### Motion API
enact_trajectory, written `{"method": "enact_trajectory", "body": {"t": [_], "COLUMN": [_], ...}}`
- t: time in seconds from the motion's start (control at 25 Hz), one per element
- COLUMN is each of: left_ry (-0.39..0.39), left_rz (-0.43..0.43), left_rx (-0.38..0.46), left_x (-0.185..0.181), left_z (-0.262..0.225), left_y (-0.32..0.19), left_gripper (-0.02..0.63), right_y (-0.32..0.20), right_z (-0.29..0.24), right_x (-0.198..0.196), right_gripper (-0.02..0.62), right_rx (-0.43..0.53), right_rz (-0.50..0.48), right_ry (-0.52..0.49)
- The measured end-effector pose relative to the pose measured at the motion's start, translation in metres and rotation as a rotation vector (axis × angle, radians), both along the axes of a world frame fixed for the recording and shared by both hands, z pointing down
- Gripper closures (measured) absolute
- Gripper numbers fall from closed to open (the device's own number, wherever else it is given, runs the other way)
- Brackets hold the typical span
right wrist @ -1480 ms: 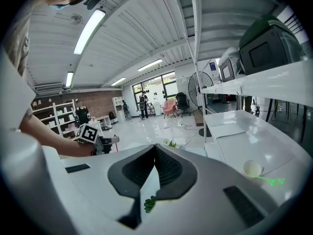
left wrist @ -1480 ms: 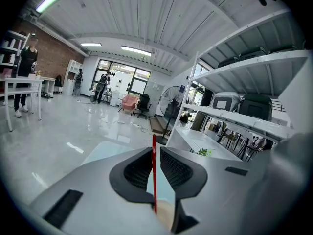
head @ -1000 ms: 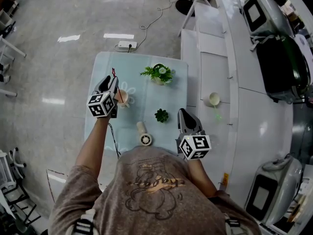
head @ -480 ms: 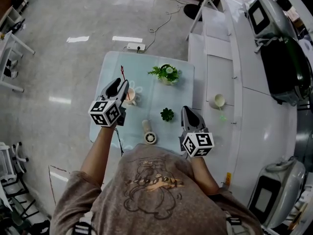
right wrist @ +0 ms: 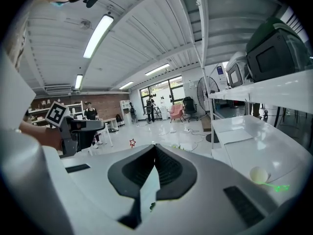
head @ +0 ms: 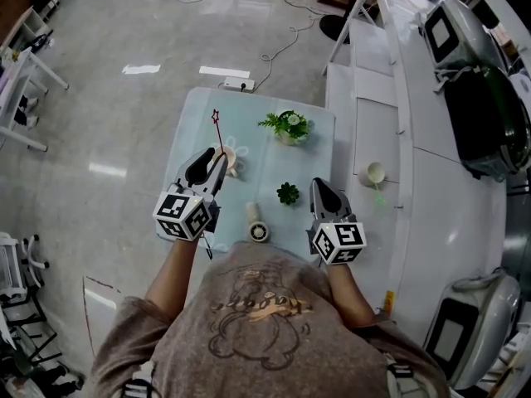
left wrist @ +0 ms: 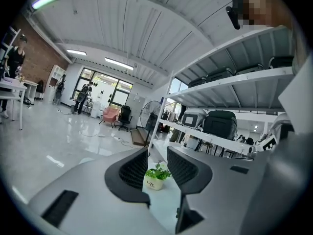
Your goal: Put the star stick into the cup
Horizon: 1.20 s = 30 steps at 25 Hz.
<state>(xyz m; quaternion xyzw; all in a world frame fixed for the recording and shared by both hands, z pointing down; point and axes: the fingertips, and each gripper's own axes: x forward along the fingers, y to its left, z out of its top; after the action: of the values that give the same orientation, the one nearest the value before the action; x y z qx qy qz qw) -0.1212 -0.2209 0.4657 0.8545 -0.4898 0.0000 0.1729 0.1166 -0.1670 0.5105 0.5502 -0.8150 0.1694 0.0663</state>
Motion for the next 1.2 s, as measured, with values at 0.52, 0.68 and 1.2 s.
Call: {"method": "enact_trajectory", "body": {"t": [0.52, 0.68, 1.2], "left_ry": [0.011, -0.016, 0.023], "left_rz": [-0.027, -0.018, -0.051], "left_rx": [0.008, 0.011, 0.014], "left_x": [0.006, 0.008, -0.004], "left_z": [0.01, 0.015, 0.008], "left_y": [0.034, 0.039, 0.041], "left_gripper": [0.583, 0.584, 0.584], "right_y": [0.007, 0.009, 0.014], "right_z": [-0.002, -0.001, -0.003], "right_x": [0.004, 0.004, -0.008], "right_gripper": [0.594, 0.594, 0.594], "right_rx": [0.013, 0.014, 0.021], "right_rz": [-0.006, -0.009, -0.028], "right_ry": [0.004, 0.001, -0.009]}}
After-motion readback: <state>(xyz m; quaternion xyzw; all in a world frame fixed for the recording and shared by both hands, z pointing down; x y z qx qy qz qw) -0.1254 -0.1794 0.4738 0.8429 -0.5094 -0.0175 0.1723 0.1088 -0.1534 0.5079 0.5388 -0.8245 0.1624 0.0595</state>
